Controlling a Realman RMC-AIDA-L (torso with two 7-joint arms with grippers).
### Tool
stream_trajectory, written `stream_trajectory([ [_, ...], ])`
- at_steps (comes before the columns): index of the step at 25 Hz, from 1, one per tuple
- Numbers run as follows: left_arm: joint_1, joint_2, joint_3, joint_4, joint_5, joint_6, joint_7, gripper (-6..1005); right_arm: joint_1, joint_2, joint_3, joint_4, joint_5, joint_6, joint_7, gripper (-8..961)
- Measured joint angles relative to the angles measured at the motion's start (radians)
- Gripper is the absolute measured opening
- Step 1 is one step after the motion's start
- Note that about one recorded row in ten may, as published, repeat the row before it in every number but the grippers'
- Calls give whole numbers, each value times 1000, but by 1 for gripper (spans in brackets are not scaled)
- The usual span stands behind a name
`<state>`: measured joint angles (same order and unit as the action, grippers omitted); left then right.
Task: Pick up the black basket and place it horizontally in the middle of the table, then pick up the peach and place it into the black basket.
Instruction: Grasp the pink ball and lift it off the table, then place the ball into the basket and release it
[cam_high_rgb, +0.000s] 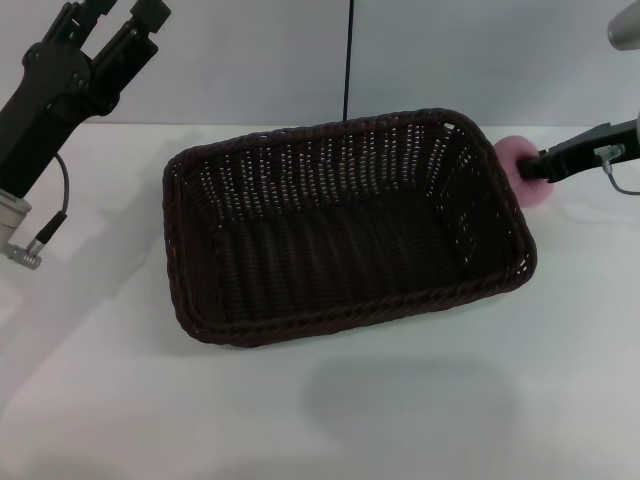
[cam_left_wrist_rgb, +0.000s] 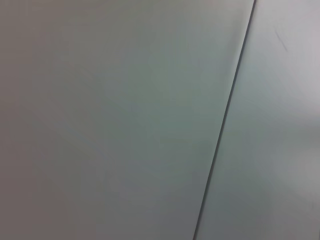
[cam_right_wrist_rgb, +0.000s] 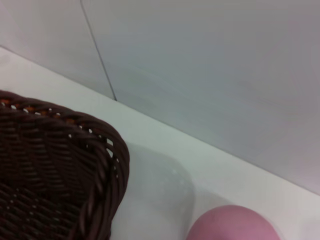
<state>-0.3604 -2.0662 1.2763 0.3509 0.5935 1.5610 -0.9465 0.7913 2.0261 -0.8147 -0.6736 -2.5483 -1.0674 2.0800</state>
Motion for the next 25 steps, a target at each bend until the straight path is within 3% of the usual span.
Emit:
stream_trajectory([
  [10, 13, 1, -1, 0, -3, 4, -12, 844, -112, -2, 2, -120, 221, -38, -9, 112],
  [14, 11, 2, 1, -1, -3, 4, -12, 842, -158, 25, 7, -228, 272, -46, -3, 88],
  [18, 6, 3, 5, -1, -3, 5, -13, 840, -191, 38, 1, -299, 340, -60, -3, 73],
  [25, 11, 3, 0, -1, -3, 2, -14, 836, -230, 46, -10, -377, 622, -201, -84, 66],
])
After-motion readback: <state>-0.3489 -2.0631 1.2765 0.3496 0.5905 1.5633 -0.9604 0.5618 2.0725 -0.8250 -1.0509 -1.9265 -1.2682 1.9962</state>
